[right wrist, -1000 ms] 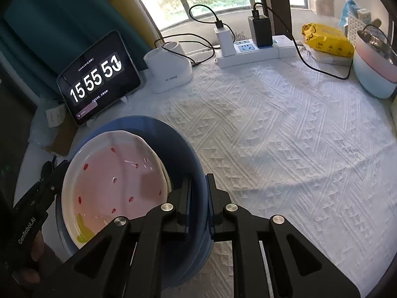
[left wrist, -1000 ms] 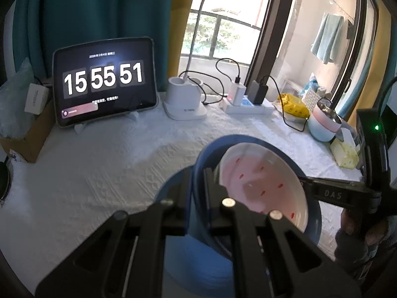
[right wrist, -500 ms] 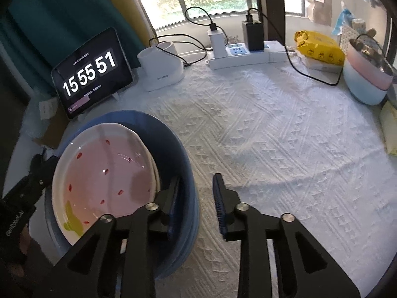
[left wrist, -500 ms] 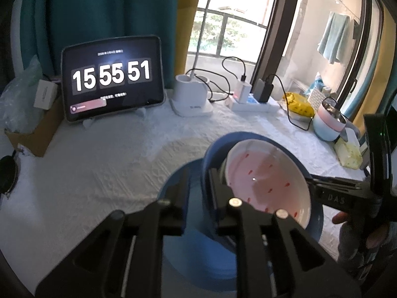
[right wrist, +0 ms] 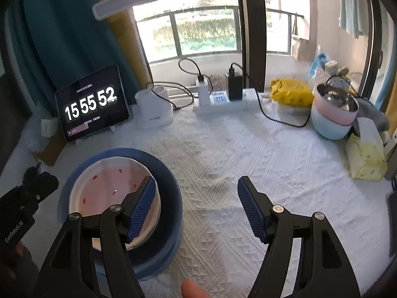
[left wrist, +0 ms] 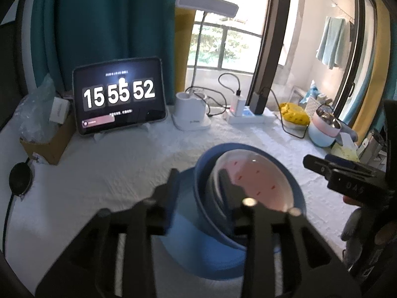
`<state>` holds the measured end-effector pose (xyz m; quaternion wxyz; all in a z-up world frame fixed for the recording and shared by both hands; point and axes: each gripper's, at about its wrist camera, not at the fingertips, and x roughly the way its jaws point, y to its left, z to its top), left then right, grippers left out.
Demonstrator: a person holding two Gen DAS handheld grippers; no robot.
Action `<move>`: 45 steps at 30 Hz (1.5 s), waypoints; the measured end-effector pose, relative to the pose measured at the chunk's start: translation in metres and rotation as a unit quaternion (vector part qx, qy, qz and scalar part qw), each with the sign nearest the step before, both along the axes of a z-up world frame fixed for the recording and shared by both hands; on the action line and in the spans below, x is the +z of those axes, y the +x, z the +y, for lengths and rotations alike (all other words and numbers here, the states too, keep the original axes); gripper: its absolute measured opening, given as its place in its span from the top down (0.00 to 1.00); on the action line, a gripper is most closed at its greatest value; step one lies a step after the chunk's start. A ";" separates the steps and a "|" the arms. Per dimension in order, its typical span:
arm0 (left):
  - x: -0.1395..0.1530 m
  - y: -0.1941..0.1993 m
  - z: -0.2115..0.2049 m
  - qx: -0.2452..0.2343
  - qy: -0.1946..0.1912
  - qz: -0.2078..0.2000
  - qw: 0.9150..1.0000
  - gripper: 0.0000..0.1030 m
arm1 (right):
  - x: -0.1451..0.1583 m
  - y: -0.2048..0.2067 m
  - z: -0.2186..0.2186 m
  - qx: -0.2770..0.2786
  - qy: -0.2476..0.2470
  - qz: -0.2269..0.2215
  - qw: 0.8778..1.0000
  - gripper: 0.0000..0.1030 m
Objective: Organize plates and bowls
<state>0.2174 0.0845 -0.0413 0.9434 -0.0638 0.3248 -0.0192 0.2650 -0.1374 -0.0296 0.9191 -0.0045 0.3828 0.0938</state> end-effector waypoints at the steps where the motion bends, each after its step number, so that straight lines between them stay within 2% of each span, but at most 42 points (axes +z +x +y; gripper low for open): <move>1: 0.002 -0.004 -0.002 -0.001 -0.002 -0.005 1.000 0.54 | 0.001 -0.003 -0.001 0.001 0.000 -0.002 1.000 0.30; 7: 0.014 -0.021 -0.013 -0.004 0.009 -0.023 1.000 0.50 | 0.006 -0.022 -0.003 0.005 -0.004 -0.012 1.000 0.30; 12: 0.023 -0.039 -0.021 -0.006 0.012 -0.044 0.999 0.31 | 0.015 -0.040 -0.006 0.010 -0.011 -0.027 1.000 0.30; 15: 0.028 -0.050 -0.025 -0.009 0.008 -0.054 0.998 0.25 | 0.022 -0.050 -0.010 0.011 -0.015 -0.038 0.999 0.30; 28: 0.050 -0.092 -0.037 -0.005 -0.018 -0.085 0.996 0.22 | 0.050 -0.106 -0.025 0.002 -0.027 -0.098 0.995 0.30; 35: 0.069 -0.120 -0.049 0.009 0.017 -0.140 0.990 0.15 | 0.064 -0.137 -0.039 -0.007 -0.023 -0.126 0.992 0.30; 45: 0.088 -0.149 -0.068 -0.021 0.036 -0.191 0.981 0.13 | 0.086 -0.176 -0.059 -0.024 -0.019 -0.177 0.984 0.30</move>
